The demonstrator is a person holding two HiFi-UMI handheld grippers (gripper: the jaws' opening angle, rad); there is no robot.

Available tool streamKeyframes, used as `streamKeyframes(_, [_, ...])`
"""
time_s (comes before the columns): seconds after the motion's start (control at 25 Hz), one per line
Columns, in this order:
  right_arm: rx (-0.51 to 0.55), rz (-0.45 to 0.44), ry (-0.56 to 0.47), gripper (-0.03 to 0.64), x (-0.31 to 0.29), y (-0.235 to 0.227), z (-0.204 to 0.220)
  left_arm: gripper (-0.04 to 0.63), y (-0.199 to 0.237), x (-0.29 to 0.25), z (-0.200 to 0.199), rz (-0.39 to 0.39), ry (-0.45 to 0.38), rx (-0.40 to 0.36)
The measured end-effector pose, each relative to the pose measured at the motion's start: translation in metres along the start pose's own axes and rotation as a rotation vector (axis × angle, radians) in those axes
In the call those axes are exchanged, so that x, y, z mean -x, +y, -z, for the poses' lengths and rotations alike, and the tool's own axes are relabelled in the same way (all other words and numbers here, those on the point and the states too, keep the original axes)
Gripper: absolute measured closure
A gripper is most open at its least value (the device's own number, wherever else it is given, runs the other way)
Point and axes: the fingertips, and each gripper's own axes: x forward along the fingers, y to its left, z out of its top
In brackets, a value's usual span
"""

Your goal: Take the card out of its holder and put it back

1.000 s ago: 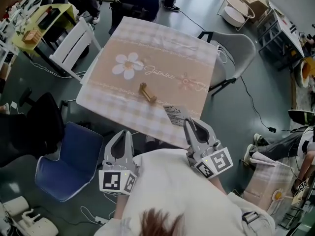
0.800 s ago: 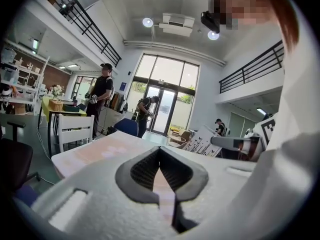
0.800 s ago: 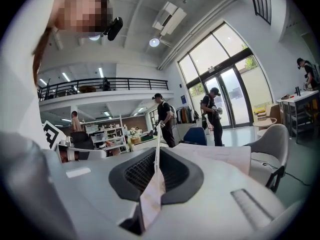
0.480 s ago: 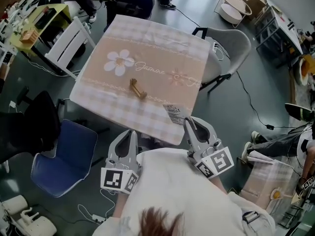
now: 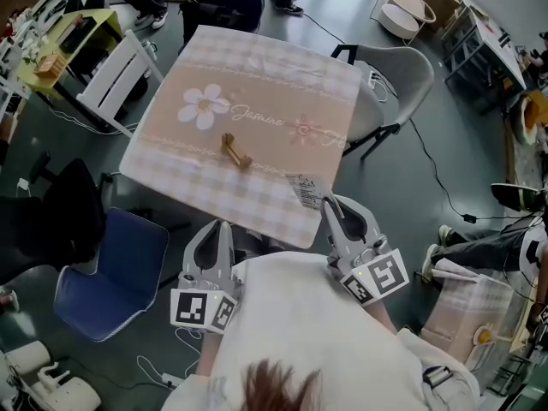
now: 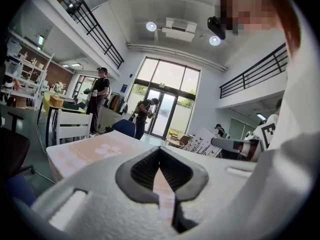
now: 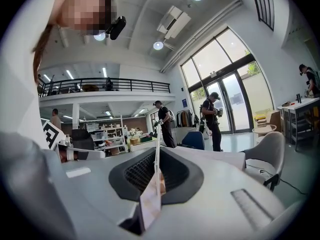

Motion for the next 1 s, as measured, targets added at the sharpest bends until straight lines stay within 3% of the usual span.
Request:
streamKeyframes(0.64, [-0.001,-0.011,0.014,0.601,-0.014,0.013,0.001,0.595,0.021,0.01,-0.005,-0.033,-0.02,0.012])
streamKeyframes(1.0, [-0.008,0.004,0.012,0.601,-0.045,0.025,-0.01,0.595,0.072,0.014,-0.037,-0.089,-0.1,0.062])
